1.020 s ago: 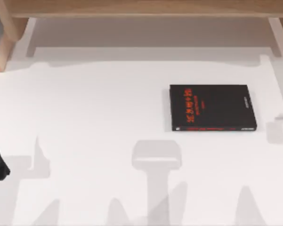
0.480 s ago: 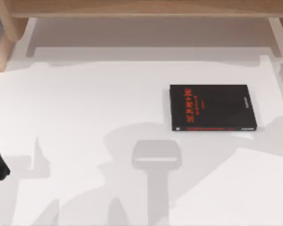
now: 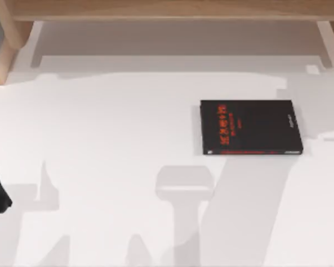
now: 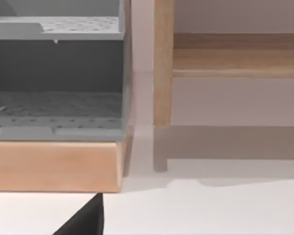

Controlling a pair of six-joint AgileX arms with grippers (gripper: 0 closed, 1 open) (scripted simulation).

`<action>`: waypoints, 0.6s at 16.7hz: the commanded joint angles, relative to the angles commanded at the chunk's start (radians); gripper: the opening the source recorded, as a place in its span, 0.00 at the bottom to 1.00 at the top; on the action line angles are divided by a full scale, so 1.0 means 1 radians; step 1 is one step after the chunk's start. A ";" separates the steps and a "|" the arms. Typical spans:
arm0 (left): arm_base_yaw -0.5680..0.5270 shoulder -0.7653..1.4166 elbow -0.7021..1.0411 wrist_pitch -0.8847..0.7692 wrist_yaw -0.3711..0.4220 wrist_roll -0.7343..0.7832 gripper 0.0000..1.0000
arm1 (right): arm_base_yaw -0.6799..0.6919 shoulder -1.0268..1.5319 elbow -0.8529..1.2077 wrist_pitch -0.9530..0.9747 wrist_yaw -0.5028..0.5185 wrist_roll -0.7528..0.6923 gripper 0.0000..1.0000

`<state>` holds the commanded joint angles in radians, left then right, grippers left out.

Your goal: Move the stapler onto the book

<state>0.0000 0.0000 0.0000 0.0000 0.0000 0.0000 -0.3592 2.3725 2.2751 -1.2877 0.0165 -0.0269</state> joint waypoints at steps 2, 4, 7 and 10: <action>0.000 0.000 0.000 0.000 0.000 0.000 1.00 | -0.008 0.114 0.120 -0.060 -0.003 0.001 1.00; 0.000 0.000 0.000 0.000 0.000 0.000 1.00 | -0.006 0.188 0.207 -0.098 -0.008 0.005 1.00; 0.000 0.000 0.000 0.000 0.000 0.000 1.00 | -0.002 0.231 0.264 -0.119 -0.013 0.009 1.00; 0.000 0.000 0.000 0.000 0.000 0.000 1.00 | -0.002 0.231 0.264 -0.119 -0.013 0.009 1.00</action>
<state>0.0000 0.0000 0.0000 0.0000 0.0000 0.0000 -0.3607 2.6032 2.5392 -1.4066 0.0039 -0.0179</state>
